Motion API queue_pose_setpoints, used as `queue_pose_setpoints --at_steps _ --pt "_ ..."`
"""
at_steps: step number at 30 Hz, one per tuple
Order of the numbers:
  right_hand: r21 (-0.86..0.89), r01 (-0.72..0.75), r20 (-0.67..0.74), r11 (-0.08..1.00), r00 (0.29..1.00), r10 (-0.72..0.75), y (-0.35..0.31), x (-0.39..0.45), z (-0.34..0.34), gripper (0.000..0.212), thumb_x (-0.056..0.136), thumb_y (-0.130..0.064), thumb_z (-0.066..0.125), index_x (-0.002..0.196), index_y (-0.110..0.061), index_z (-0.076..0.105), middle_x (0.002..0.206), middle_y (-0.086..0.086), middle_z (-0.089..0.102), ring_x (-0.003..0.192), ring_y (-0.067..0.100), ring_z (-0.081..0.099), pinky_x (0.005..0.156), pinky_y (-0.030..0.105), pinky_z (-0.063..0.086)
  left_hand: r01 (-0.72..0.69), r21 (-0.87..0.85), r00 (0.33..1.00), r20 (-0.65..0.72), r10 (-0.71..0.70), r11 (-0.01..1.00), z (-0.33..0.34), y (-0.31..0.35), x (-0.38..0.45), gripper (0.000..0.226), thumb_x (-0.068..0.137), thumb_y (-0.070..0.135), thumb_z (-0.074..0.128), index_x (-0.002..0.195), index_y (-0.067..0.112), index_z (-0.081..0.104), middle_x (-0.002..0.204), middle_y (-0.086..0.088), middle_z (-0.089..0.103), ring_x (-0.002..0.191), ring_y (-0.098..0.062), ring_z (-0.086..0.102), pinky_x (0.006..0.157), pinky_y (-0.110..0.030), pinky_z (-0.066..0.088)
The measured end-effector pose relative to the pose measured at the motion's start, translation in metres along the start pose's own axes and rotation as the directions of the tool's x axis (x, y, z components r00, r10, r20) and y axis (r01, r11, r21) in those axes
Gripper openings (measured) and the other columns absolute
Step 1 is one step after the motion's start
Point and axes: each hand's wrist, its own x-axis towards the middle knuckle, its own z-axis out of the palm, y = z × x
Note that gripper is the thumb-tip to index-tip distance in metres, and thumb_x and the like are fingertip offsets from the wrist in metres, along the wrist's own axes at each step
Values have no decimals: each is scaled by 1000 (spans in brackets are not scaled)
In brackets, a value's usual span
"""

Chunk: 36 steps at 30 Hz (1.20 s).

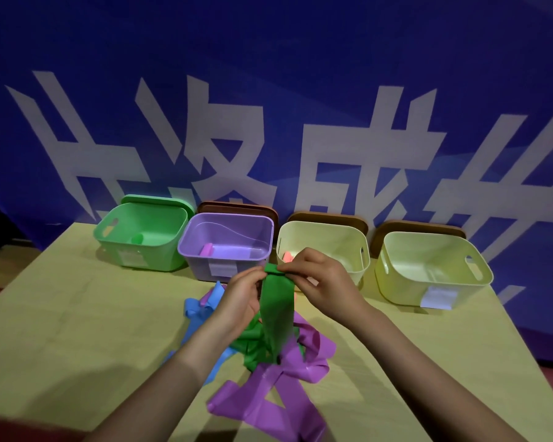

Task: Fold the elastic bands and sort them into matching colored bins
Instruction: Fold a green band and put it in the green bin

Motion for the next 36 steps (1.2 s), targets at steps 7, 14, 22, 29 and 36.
queue_pose_setpoints --at_steps 7,14,22,29,36 --pt "-34 141 152 989 979 -135 11 -11 -9 25 91 -22 56 107 -14 73 92 4 61 85 15 59 73 23 48 -21 11 995 -100 22 1000 1 -22 -8 25 93 17 57 108 -1 65 107 -24 66 101 -29 65 96 -41 50" --pt "375 -360 148 854 933 329 -8 -30 6 22 90 -17 64 111 -21 68 92 -4 66 85 11 63 77 27 53 -184 220 960 -169 223 958 -1 -39 -22 29 94 12 57 77 28 74 85 -1 67 90 -16 62 89 -35 47" --pt "521 -581 165 625 787 594 -15 -45 35 14 84 -10 71 74 -20 71 64 -9 65 65 10 57 67 33 48 -292 604 907 -71 414 742 -14 -50 -25 27 93 10 59 73 28 58 60 14 56 60 1 50 63 -21 40" --pt "469 -539 155 699 830 536 -18 -38 40 21 85 -10 70 71 -25 67 52 -8 57 52 8 53 59 30 45 -362 696 874 21 486 620 -20 -39 -26 35 93 7 56 67 29 49 53 17 49 52 0 41 53 -15 31" --pt "610 -530 126 589 799 588 -20 -23 35 17 85 -5 68 70 -13 68 57 1 55 53 9 49 55 21 40 -232 361 960 -64 272 903 -16 -28 -19 18 93 14 59 88 26 71 88 2 71 88 -12 67 83 -33 52"
